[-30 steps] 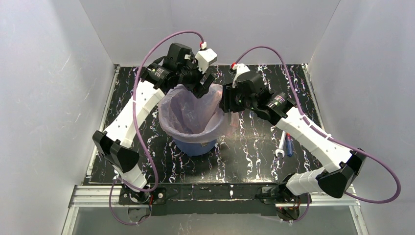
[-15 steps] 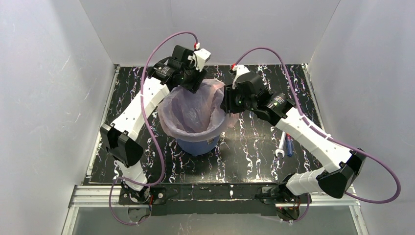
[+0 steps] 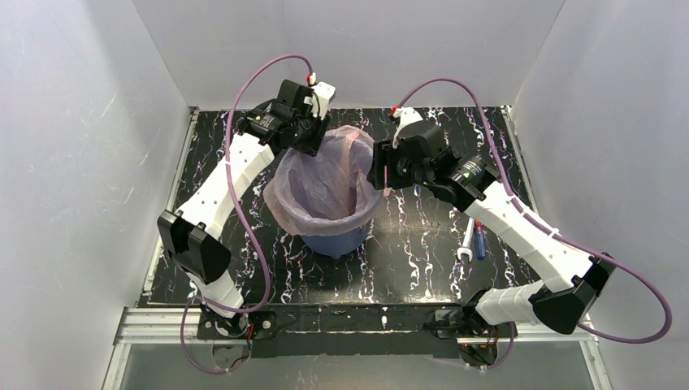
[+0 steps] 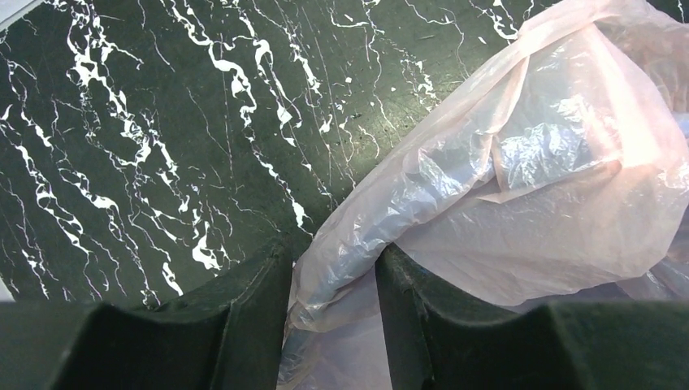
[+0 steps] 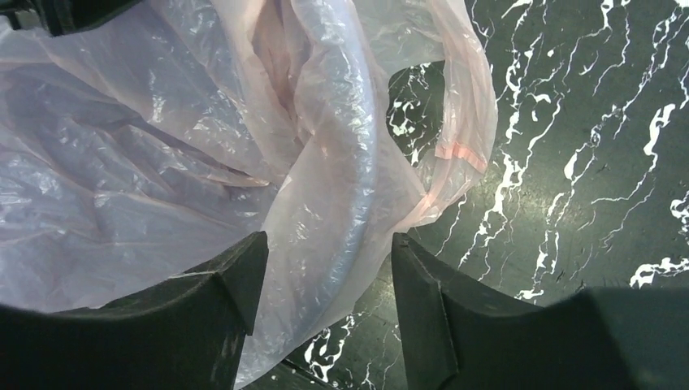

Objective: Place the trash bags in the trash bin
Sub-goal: Adjust the trash bag in the trash bin.

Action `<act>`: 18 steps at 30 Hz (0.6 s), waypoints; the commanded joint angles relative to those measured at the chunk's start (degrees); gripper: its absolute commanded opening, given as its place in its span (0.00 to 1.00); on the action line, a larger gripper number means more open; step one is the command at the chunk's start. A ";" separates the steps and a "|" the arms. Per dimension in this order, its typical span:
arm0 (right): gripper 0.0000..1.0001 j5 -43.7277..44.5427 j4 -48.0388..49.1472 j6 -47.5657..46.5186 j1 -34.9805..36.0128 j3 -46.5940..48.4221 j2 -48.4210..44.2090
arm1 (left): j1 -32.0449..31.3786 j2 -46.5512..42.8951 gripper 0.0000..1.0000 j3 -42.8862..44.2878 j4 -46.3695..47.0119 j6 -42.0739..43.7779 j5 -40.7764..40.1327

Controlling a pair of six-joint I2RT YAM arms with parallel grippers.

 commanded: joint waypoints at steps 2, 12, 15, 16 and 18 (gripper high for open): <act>0.70 -0.21 2.78 -3.67 0.27 7.92 1.02 | 0.26 -3.55 0.42 -1.30 -0.76 -1.70 3.66; 0.67 4.21 -0.63 -12.35 -0.38 19.45 14.78 | 0.29 -3.83 0.45 -0.62 -1.92 -2.59 4.82; 0.62 6.36 0.33 -14.37 -0.70 19.54 15.90 | 0.27 -3.93 0.45 -0.74 -2.39 -2.43 4.74; 0.60 7.13 0.50 -15.25 -0.84 19.71 16.40 | 0.25 -3.95 0.45 -0.73 -2.55 -2.41 4.80; 0.57 7.83 -0.41 -16.38 -1.15 21.11 18.18 | 0.29 -4.15 0.44 -0.77 -2.58 -2.41 4.82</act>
